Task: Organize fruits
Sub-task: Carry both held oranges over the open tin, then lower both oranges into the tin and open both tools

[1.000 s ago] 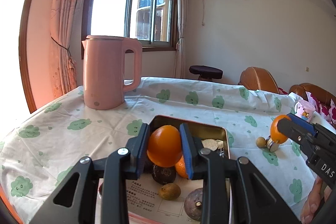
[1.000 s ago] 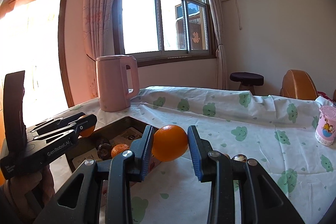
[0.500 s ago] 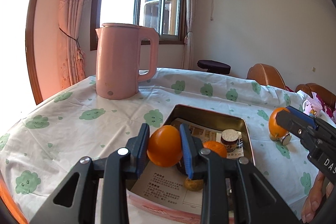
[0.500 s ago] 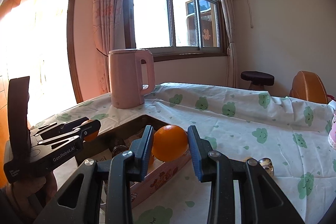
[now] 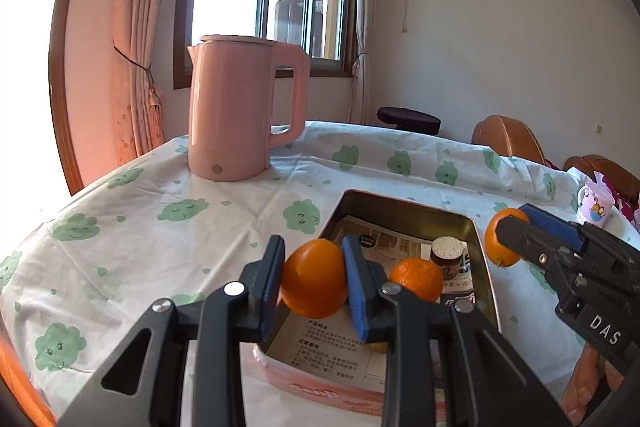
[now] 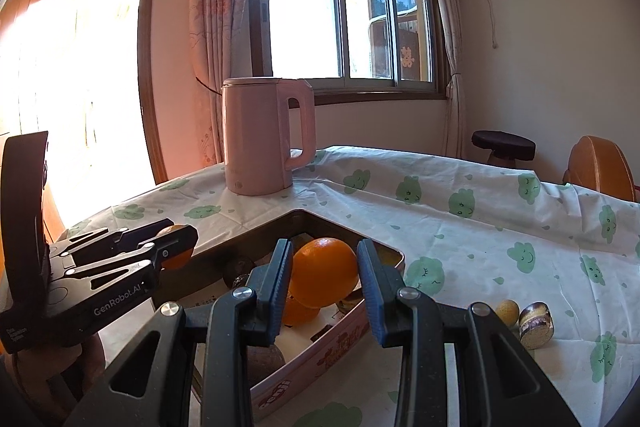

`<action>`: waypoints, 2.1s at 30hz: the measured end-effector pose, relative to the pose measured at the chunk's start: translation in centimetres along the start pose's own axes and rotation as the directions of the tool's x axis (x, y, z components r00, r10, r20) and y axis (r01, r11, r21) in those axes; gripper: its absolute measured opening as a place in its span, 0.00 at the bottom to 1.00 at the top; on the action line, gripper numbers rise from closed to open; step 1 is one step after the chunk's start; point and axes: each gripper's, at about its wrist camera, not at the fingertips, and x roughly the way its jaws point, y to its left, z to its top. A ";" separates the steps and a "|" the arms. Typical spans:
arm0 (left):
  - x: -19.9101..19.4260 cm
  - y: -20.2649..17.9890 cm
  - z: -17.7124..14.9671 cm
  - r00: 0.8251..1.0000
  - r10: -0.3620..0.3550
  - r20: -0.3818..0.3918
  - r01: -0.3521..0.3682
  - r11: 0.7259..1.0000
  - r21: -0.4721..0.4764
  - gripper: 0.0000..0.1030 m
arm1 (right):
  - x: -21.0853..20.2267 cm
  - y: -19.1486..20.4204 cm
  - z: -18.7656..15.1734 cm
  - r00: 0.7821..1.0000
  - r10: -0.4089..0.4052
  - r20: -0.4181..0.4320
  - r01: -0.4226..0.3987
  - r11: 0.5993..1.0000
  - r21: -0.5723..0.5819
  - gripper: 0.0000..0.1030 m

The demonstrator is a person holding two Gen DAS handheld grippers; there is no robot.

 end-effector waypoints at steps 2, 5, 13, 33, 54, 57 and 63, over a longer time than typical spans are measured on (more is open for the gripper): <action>0.1 0.0 0.0 1.000 -0.002 -0.007 0.003 1.000 0.001 0.30 | 0.3 0.3 -0.1 1.000 0.006 -0.010 -0.007 1.000 -0.009 0.35; 0.3 0.0 -0.1 1.000 -0.009 -0.023 0.009 1.000 0.004 0.30 | 1.0 0.6 -0.4 1.000 0.010 -0.026 -0.010 1.000 -0.018 0.35; 0.9 0.1 -0.1 0.998 -0.028 -0.063 0.029 1.000 0.009 0.30 | 2.2 0.7 -0.5 0.997 0.018 -0.073 -0.019 1.000 -0.017 0.35; 2.1 0.0 -0.4 0.990 -0.051 -0.134 0.053 0.999 0.010 0.32 | 4.2 0.0 -0.8 0.983 0.030 -0.182 -0.027 0.999 0.018 0.36; 1.3 -0.7 -0.4 0.996 0.006 -0.089 -0.001 0.998 0.063 0.73 | 3.5 -0.1 -0.8 0.990 0.003 -0.142 -0.001 1.000 0.018 0.71; 1.2 -0.7 -0.4 0.996 0.011 -0.088 -0.005 0.998 0.061 0.76 | 3.3 -0.4 -0.8 0.991 0.002 -0.132 0.002 1.000 0.030 0.74; 1.1 -0.6 -0.3 0.996 0.018 -0.082 -0.013 0.998 0.062 0.81 | 3.0 -0.7 -0.7 0.993 -0.009 -0.121 0.013 0.999 0.040 0.77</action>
